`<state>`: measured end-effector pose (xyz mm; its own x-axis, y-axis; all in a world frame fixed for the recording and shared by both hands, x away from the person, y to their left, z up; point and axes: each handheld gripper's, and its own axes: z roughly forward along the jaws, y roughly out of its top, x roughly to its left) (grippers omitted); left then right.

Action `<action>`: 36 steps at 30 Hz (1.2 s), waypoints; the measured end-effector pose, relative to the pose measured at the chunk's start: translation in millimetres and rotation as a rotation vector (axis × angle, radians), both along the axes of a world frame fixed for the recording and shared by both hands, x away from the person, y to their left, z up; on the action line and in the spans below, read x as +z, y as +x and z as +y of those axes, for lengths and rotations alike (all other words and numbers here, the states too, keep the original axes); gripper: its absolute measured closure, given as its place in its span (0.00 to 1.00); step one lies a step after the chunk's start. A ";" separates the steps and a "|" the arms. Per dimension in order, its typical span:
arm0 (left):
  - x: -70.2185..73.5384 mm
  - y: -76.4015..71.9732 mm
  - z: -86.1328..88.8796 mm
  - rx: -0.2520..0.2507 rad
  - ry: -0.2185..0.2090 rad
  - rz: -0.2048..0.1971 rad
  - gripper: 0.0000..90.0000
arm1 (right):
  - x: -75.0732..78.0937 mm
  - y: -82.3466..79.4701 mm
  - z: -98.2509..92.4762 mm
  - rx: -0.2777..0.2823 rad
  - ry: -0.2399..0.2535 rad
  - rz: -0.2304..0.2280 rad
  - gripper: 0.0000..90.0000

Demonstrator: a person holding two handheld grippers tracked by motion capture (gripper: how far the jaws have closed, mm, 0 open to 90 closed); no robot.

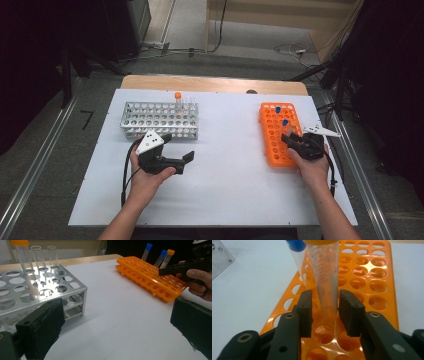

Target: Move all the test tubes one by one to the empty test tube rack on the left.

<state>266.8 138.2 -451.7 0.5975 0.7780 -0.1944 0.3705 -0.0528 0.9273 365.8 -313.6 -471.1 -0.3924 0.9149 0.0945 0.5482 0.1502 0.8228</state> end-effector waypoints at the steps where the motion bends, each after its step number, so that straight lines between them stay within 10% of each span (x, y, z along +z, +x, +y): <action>1: 0.2 -0.3 -0.4 -0.001 -0.001 -0.001 0.00 | -0.1 0.2 0.6 -0.007 -0.003 -0.002 0.72; 7: 1.1 -1.3 -3.0 -0.011 -0.004 -0.004 0.00 | -1.0 -2.2 4.4 -0.024 -0.060 -0.029 0.81; 23: 1.7 -2.9 -8.7 -0.035 -0.013 -0.001 0.00 | 20.7 -23.5 -7.3 -0.007 0.031 -0.141 0.81; 36: 5.2 -6.8 -19.2 -0.070 -0.013 -0.010 0.00 | 34.5 -48.9 15.2 0.141 0.073 -0.141 0.81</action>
<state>260.0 119.1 -446.6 0.6526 0.7314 -0.1979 0.3571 -0.0665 0.9317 317.0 -298.5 -436.6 -0.5303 0.8426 0.0935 0.4042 0.1543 0.9015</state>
